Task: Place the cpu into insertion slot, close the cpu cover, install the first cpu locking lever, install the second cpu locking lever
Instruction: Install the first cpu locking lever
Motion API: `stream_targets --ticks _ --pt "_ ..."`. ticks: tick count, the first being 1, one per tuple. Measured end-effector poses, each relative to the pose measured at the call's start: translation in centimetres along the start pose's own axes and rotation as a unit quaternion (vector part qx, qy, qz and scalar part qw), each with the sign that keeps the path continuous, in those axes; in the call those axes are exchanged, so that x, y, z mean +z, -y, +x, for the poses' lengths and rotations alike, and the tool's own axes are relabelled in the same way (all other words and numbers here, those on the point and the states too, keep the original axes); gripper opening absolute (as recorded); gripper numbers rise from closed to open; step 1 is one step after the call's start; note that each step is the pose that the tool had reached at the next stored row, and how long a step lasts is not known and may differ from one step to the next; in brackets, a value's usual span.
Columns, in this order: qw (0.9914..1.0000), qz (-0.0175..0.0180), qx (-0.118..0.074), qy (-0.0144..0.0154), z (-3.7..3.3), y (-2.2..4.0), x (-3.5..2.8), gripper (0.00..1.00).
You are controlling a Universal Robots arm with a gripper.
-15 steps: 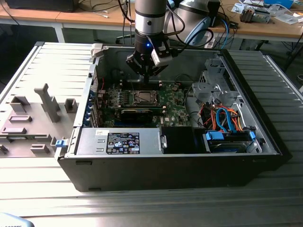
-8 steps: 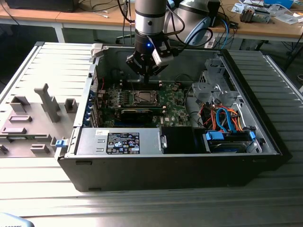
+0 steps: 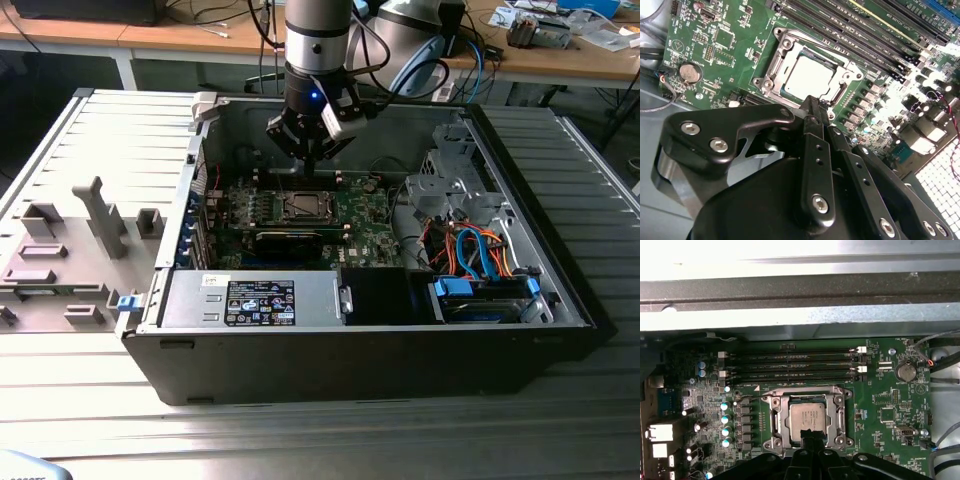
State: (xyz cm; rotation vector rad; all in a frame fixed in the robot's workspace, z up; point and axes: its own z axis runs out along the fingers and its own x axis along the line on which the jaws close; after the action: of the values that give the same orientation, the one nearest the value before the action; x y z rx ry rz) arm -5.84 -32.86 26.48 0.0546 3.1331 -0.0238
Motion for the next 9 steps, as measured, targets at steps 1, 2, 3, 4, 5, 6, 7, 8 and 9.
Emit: stream_targets --ticks 1,2,3,4,5,6,7,8,9 --pt "1.00000 0.0000 0.000 0.0000 0.00 0.00 0.00 0.11" --pt "1.00000 0.0000 -0.001 0.0000 0.00 0.00 0.00 0.11" --pt "1.00000 0.0000 -0.001 0.0000 0.00 0.00 0.00 0.11" --pt "1.00000 0.0000 -0.002 0.0001 0.00 0.00 0.00 0.11" --pt "1.00000 0.0000 -0.002 0.0001 0.00 0.00 0.00 0.11" --pt "1.00000 0.0000 -0.003 0.0000 0.00 0.00 0.00 0.11" --pt "0.99999 0.0000 -0.003 0.0000 0.00 0.00 0.00 0.11" --pt "0.99999 0.0000 -0.004 0.0001 0.00 0.00 0.00 0.11" --pt "0.99999 0.0000 -0.004 0.0001 0.00 0.00 0.00 0.11"
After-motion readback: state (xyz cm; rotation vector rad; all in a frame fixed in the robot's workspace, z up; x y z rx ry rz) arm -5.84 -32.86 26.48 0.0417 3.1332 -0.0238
